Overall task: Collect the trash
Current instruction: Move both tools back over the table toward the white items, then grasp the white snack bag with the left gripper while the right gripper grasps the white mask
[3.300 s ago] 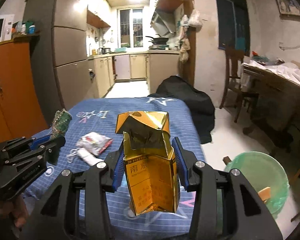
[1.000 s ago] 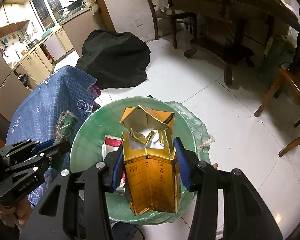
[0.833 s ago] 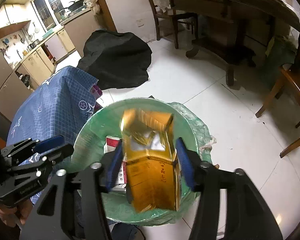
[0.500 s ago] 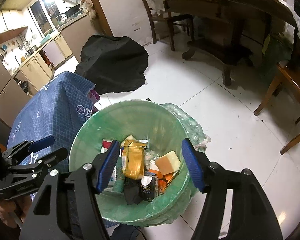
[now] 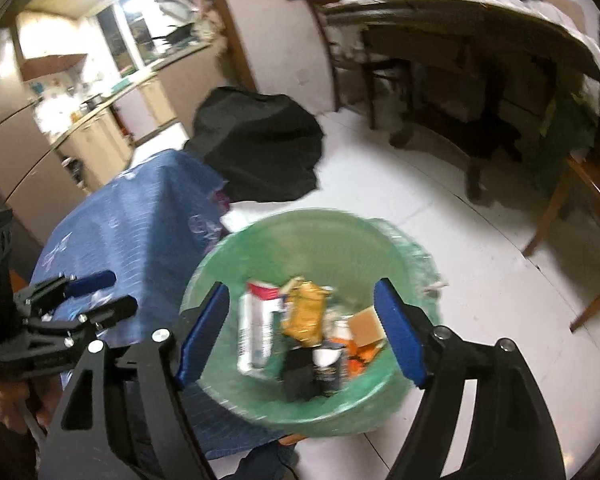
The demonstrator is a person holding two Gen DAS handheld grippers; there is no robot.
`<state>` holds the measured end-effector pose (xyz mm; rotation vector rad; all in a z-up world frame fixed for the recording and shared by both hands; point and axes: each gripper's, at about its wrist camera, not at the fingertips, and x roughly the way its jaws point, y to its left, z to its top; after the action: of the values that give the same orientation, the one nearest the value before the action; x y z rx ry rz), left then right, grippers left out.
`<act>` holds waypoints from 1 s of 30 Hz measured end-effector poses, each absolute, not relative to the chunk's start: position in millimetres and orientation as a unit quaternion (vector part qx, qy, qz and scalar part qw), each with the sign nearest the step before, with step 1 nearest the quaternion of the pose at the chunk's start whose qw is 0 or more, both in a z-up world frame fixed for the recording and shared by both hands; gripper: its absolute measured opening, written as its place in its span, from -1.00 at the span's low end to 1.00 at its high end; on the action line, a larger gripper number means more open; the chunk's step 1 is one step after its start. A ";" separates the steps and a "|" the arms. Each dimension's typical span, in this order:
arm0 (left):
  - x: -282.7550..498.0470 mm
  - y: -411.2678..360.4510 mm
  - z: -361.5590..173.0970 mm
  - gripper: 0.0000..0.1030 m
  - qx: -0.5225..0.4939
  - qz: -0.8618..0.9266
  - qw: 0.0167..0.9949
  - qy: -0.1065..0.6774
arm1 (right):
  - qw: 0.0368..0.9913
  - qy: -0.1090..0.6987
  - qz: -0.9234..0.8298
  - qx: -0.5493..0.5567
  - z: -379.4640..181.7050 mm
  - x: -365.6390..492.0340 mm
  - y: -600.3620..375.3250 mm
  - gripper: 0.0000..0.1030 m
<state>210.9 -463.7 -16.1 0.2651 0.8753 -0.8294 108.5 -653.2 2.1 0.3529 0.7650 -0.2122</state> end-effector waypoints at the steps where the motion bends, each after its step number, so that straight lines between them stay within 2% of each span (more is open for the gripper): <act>1: 213.3 -444.5 -13.6 0.41 0.121 -0.383 0.820 0.407 | 0.911 0.368 -0.091 0.164 2.8 108.0 -642.5 0.42; 6: 238.4 -343.3 -2.8 0.49 0.110 -0.317 0.856 0.394 | 0.922 0.363 -0.019 0.132 2.6 117.8 -579.5 0.48; 11: 282.1 -224.7 4.5 0.54 0.062 -0.221 0.885 0.405 | 0.921 0.375 0.053 0.096 -3.1 143.2 -508.1 0.51; 15: 308.3 -154.6 -1.7 0.66 0.026 -0.168 0.887 0.430 | 0.915 0.383 0.092 0.092 -6.2 161.1 -463.7 0.55; 19: 319.5 -142.4 -16.0 0.70 0.036 -0.169 0.876 0.451 | 0.909 0.392 0.119 0.078 -9.3 172.8 -426.7 0.57; 26: 338.5 -166.8 -50.4 0.75 0.077 -0.167 0.859 0.477 | 0.899 0.406 0.158 0.037 -11.2 181.6 -373.5 0.60; 28: 343.2 -160.5 -55.9 0.63 0.061 -0.161 0.861 0.479 | 0.897 0.409 0.167 0.027 -11.2 184.9 -364.5 0.60; 29: 345.6 -155.6 -57.2 0.39 0.048 -0.161 0.860 0.481 | 0.895 0.412 0.173 0.019 -11.8 188.2 -358.2 0.60; 30: 346.4 -148.8 -56.6 0.31 0.035 -0.159 0.863 0.479 | 0.893 0.414 0.178 0.016 -12.6 191.0 -354.4 0.60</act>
<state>346.4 -148.8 -56.6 0.0743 1.0040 -0.3343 191.0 -354.4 -12.6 0.0322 0.8580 0.3687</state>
